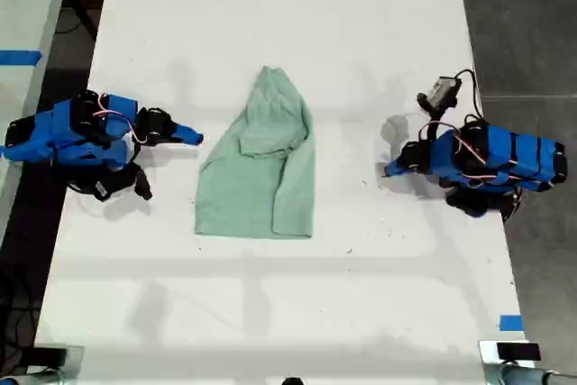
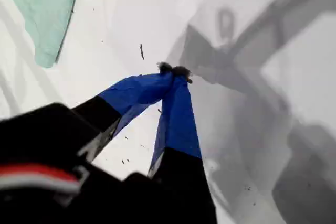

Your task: Fold t shirt

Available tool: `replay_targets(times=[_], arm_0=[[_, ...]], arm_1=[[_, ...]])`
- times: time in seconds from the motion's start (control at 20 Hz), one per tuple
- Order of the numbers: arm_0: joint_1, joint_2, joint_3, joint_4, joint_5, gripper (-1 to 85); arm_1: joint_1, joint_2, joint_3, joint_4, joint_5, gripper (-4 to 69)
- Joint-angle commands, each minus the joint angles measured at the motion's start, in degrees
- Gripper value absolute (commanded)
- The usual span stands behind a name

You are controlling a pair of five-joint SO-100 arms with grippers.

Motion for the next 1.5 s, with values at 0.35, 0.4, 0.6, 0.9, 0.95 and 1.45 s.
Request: replay_targets(times=[0.35, 0.4, 0.6, 0.9, 0.95, 1.45], arm_0=[[-2.29, 0.44, 0.18, 2.37, -5.1, -0.2], [-3.16, 0.44, -0.53, 2.72, -4.22, -0.2], [8.53, -2.55, -13.36, 6.68, -7.12, -0.2], [19.95, -57.74, -35.07, 10.99, -23.64, 15.6], [20.83, -60.64, -36.74, 11.43, -24.26, 16.2], [20.74, -80.33, -43.33, 1.32, -24.96, 17.0]], arm_1=[[-0.44, 0.44, 1.05, -1.41, 8.26, -2.4], [-0.44, 0.44, 1.05, -1.41, 8.26, -2.4], [-0.26, 0.44, 1.05, -1.41, 8.09, -2.4], [-0.26, 0.44, 0.97, -2.29, 5.8, -2.5], [-0.44, 0.44, 0.97, -2.46, 5.45, -2.5], [-0.44, 0.44, 0.88, -2.64, 4.75, -2.5]])
